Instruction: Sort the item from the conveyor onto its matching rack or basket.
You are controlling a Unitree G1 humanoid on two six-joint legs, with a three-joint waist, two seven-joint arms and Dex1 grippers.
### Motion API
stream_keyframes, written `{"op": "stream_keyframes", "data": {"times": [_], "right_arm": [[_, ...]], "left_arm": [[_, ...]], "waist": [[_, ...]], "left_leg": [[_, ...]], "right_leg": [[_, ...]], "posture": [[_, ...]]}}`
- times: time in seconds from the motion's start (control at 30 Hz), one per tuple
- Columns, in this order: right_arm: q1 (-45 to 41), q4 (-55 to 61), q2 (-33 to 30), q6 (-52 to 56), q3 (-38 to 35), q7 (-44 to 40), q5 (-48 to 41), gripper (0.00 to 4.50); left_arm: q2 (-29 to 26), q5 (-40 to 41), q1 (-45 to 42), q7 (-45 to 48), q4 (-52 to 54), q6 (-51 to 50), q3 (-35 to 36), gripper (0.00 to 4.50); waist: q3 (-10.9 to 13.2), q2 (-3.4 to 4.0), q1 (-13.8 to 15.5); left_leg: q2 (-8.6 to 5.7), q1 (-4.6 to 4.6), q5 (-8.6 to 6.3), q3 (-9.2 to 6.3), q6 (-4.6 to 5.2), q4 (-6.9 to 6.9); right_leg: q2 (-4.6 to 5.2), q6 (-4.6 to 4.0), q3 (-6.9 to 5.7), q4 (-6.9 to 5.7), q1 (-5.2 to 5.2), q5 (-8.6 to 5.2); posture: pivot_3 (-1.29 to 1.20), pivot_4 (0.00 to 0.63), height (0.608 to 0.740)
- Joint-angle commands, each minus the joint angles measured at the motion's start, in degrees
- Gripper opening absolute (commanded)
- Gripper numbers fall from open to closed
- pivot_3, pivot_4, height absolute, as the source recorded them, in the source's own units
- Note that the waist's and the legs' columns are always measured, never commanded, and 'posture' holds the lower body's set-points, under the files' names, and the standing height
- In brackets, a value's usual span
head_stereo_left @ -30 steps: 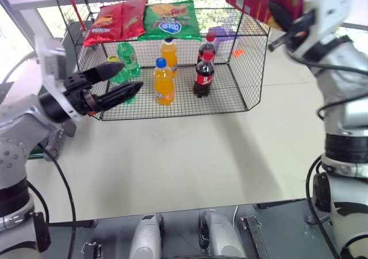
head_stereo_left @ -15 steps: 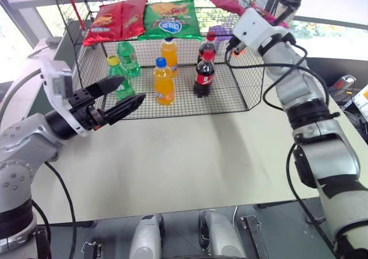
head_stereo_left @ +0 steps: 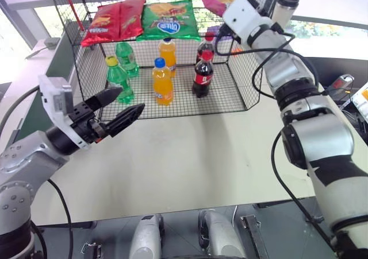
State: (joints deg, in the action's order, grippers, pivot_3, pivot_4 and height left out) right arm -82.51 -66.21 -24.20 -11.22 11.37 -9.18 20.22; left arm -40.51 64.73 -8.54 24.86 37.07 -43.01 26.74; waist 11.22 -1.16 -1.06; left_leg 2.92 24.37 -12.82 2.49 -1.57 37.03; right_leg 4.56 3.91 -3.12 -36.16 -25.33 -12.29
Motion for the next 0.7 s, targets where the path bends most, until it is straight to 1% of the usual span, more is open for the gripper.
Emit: {"op": "stream_keyframes", "data": {"times": [0.03, 0.23, 0.37, 0.57, 0.7], "right_arm": [[-1.88, -0.16, 1.12, 0.14, -3.34, -6.20, -4.68, 4.45], [-1.46, 4.56, 1.07, 3.46, -8.19, -21.78, -13.15, 4.45], [0.07, 8.43, 1.02, 5.81, -8.98, -28.92, -15.94, 4.45], [3.27, 12.83, 0.82, 7.11, -7.71, -34.10, -16.43, 4.45], [4.76, 15.46, 0.36, 6.87, -7.60, -34.83, -16.30, 4.45]], "left_arm": [[-0.16, 0.52, 0.27, -0.47, 1.50, 1.98, 0.93, 4.38], [-0.34, 0.25, 0.88, -0.24, 0.90, 2.78, 0.50, 4.38], [-0.46, -0.05, 0.87, 0.06, 0.32, 3.01, 0.20, 4.38], [-0.93, -0.16, 1.13, -0.15, 0.18, 2.94, -0.04, 4.38], [-0.78, -0.06, 1.36, -1.07, -0.02, 2.90, 0.47, 4.38]], "waist": [[0.00, 0.01, 0.00], [0.00, 0.01, -0.02], [0.00, 0.01, 0.05], [0.01, 0.02, 0.26], [0.01, 0.02, 0.22]], "left_leg": [[0.00, -0.01, 0.00, 0.00, 0.00, -0.01], [0.01, -0.02, 0.00, 0.01, 0.00, -0.02], [0.01, -0.01, 0.00, 0.00, 0.00, -0.03], [0.00, 0.01, 0.00, 0.01, 0.00, -0.01], [0.00, 0.01, 0.00, 0.01, 0.00, -0.01]], "right_leg": [[0.00, 0.00, 0.00, 0.00, 0.01, 0.00], [0.00, 0.01, 0.00, 0.00, 0.00, 0.01], [-0.01, 0.01, -0.01, 0.00, 0.00, 0.01], [0.00, 0.01, -0.01, 0.02, 0.01, 0.00], [0.00, 0.01, -0.01, 0.01, 0.00, 0.00]], "posture": [[0.00, 0.150, 0.740], [0.00, 0.150, 0.740], [0.00, 0.150, 0.740], [0.00, 0.150, 0.740], [0.00, 0.150, 0.740]]}}
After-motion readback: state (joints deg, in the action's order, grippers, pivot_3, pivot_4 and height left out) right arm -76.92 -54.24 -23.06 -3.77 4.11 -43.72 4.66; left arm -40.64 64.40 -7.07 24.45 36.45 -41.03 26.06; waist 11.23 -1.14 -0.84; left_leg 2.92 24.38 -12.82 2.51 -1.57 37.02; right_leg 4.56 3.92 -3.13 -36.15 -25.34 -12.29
